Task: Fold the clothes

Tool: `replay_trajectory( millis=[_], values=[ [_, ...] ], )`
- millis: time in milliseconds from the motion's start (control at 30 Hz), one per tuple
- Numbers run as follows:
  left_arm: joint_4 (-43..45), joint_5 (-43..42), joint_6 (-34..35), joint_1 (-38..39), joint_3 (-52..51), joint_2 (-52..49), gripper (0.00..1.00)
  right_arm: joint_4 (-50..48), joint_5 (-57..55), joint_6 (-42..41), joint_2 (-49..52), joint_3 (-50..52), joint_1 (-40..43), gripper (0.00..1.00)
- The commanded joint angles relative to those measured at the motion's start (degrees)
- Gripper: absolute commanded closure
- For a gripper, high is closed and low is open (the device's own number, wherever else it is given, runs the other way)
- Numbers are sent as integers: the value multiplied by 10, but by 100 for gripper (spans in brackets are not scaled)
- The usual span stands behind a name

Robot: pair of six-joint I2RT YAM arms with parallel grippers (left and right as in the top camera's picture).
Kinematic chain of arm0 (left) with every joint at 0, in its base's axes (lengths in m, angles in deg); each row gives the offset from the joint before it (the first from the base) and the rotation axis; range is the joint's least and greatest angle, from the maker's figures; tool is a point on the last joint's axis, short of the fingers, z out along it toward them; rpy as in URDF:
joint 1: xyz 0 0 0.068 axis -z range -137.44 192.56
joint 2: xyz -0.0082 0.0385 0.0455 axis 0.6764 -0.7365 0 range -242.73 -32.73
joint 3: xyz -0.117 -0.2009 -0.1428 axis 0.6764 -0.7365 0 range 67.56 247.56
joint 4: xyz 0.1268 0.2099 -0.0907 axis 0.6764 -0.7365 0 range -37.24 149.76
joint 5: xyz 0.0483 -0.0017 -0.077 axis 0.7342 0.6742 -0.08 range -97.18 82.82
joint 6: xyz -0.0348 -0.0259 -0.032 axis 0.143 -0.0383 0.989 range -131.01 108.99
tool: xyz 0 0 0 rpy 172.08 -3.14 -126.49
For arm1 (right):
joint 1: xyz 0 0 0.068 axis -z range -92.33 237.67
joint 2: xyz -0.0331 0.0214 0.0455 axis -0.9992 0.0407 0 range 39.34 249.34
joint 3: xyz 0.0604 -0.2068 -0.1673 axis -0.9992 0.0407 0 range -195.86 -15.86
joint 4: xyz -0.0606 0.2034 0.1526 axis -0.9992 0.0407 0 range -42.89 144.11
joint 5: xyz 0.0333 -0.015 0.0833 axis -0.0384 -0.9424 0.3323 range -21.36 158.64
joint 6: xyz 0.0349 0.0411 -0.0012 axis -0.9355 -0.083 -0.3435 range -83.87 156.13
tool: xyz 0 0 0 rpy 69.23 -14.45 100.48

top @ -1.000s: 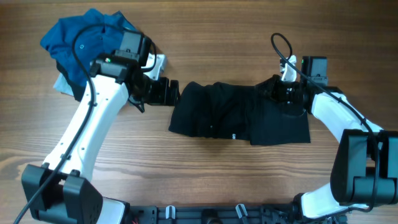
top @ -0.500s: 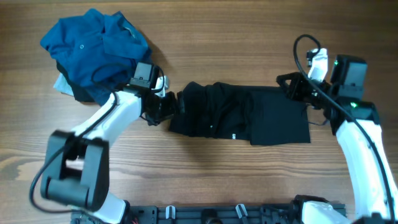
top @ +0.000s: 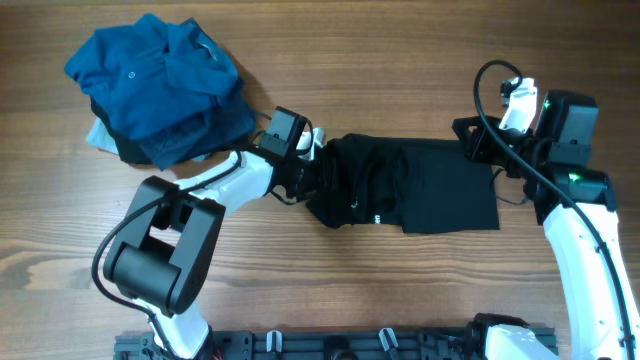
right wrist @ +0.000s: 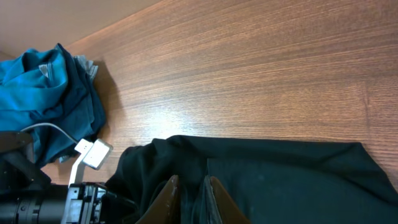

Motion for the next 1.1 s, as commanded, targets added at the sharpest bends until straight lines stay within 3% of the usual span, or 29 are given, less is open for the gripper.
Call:
replay_trajectory(
  millis=[0, 100, 167, 267, 300, 333, 400, 433, 633, 767, 900, 1000, 1067],
  values=[
    [24, -76, -23, 4, -6, -9, 31, 0, -8, 12, -6, -12, -1, 85],
    [64, -105, -36, 9, -6, -9, 16, 0, -15, 12, -6, -12, -1, 85],
    [80, -103, -37, 16, -6, -10, 17, 1, -23, 12, -6, -12, -1, 85],
    [90, -75, -40, 36, -6, -11, 40, 5, -25, 12, -6, -12, -1, 85],
    [90, -48, -41, 54, -6, -10, 66, 8, -25, 12, -6, -12, -1, 85],
    [90, -48, -46, 55, -6, -10, 77, 9, -25, 12, -6, -12, -1, 85],
    [79, -56, -49, 54, -6, -7, 94, 14, -25, 17, -6, -12, -1, 85],
    [70, -61, -48, 48, -5, -1, 96, 17, -25, 23, -6, -12, -1, 86],
    [-132, -58, -111, -47, 70, 104, 96, 30, -38, 26, -6, -12, -1, 85],
    [-301, 1, -174, -93, 183, 168, 96, 24, -38, 26, -6, -12, -1, 85],
    [-356, 100, -188, -50, 233, 172, 95, 19, -52, 21, -6, -12, -1, 85],
    [-367, 184, -188, -2, 232, 153, 75, 20, -53, 20, -6, -12, -1, 85],
    [-375, 240, -188, 23, 232, 131, 73, 20, -53, 20, -6, -12, -1, 85]
  ],
)
